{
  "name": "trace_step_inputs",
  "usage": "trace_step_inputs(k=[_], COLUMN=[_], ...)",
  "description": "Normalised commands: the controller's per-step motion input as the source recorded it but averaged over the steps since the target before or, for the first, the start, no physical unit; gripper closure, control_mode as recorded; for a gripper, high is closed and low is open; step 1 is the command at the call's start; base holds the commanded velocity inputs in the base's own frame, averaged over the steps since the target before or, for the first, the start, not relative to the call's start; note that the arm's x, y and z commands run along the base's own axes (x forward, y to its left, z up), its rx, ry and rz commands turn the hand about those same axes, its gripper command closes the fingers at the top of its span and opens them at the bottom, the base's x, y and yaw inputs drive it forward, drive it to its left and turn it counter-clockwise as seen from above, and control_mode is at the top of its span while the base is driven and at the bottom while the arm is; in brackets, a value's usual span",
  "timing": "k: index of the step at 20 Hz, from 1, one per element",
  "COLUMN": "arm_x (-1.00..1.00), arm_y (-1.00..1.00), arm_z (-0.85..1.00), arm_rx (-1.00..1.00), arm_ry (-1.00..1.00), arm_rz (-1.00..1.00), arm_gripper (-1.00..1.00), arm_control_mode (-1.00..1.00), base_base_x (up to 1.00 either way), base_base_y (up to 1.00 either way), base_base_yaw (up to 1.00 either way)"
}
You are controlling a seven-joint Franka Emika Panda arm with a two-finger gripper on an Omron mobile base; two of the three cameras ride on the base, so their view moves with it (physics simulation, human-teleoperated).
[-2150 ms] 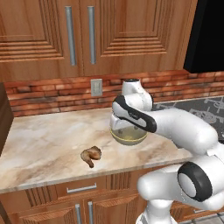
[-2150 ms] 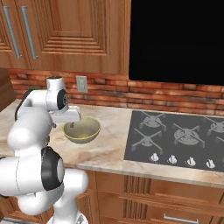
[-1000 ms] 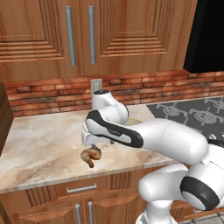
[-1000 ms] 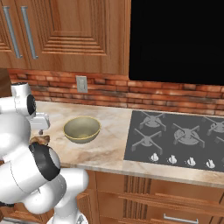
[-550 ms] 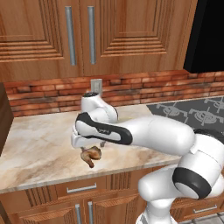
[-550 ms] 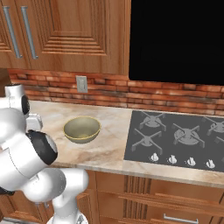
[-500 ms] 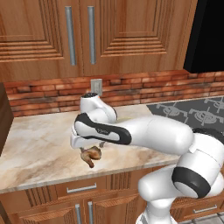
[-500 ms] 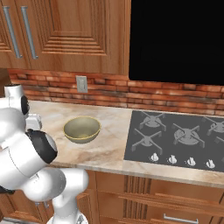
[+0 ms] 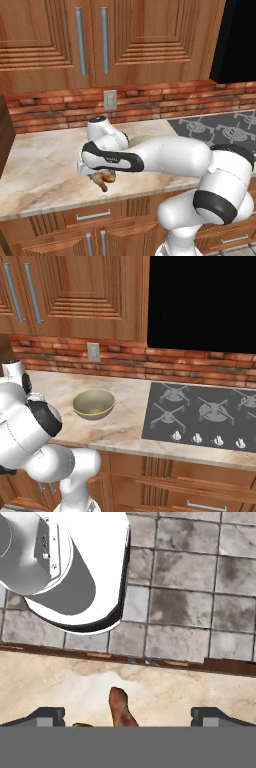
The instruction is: Retrieve the bowl from the cabinet, then place the raw meat into the bowl to avoid contamination.
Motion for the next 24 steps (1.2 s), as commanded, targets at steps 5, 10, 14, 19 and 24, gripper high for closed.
trace_step_inputs(k=[5,10,14,19,24], arm_x=[0.23,0.32,0.28,0.20,0.13], arm_y=[0.00,-0.02,0.00,0.00,0.00], arm_z=[-0.41,-0.31,-0.23,-0.26,-0.27], arm_rx=[0.00,0.00,0.00,0.00,0.00], arm_ry=[-0.04,-0.06,-0.06,-0.03,0.00], arm_rz=[-0.06,-0.03,-0.02,-0.03,-0.04], arm_gripper=[-1.00,-1.00,-1.00,-1.00,-1.00], arm_control_mode=[-1.00,-1.00,-1.00,-1.00,-1.00], base_base_x=[0.00,0.00,0.00,0.00,0.00], base_base_y=[0.00,0.00,0.00,0.00,0.00], base_base_yaw=[0.00,0.00,0.00,0.00,0.00])
